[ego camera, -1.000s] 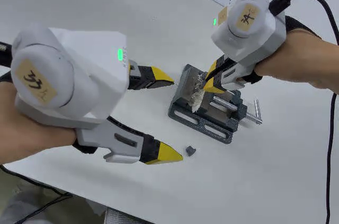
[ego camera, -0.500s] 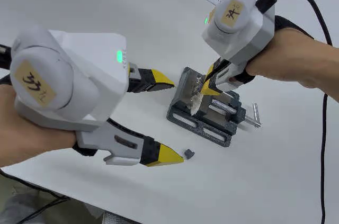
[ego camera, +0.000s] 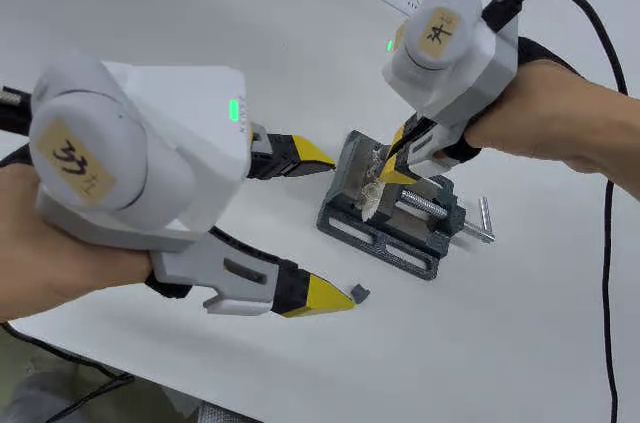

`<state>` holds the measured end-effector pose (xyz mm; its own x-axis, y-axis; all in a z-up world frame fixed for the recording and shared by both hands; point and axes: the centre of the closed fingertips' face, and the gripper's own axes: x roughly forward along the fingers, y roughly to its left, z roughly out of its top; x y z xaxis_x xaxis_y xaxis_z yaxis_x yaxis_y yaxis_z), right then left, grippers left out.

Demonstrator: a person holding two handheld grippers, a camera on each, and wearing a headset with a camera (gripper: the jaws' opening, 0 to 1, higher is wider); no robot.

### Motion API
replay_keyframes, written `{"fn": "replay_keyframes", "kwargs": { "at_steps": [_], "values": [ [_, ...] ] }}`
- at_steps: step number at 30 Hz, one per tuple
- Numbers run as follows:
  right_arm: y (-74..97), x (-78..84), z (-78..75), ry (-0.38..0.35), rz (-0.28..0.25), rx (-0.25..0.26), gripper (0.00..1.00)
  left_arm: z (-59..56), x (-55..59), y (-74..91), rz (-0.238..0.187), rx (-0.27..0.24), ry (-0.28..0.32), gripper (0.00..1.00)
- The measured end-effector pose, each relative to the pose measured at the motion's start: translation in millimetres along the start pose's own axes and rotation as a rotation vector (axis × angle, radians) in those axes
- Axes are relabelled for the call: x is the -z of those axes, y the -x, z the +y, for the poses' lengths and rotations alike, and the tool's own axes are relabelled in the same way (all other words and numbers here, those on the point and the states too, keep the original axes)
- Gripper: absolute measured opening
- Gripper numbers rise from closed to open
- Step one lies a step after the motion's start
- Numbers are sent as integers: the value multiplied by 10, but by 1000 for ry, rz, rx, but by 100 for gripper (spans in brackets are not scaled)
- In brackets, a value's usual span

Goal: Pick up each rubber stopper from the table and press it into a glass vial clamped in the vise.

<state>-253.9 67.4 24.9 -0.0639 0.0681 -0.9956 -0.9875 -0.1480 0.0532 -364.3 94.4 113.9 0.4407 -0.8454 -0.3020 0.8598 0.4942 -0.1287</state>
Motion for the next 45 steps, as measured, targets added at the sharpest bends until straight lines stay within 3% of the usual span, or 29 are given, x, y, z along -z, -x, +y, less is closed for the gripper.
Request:
{"fn": "replay_keyframes", "kwargs": {
  "at_steps": [18, 24, 30, 45],
  "values": [
    [16, -7, 18, -37, -68, 14, 11, 13, -11, 3, -6, -4, 7, 62],
    [140, -36, -1, -53, -122, 32, 10, 10, 0, -2, 0, -2, 8, 62],
    [151, -14, 22, -71, -161, 27, 7, 10, 10, 1, 2, 0, 8, 62],
    [79, -29, 17, -70, -182, 20, 2, 16, 38, -18, 11, 9, 11, 62]
  ]
}}
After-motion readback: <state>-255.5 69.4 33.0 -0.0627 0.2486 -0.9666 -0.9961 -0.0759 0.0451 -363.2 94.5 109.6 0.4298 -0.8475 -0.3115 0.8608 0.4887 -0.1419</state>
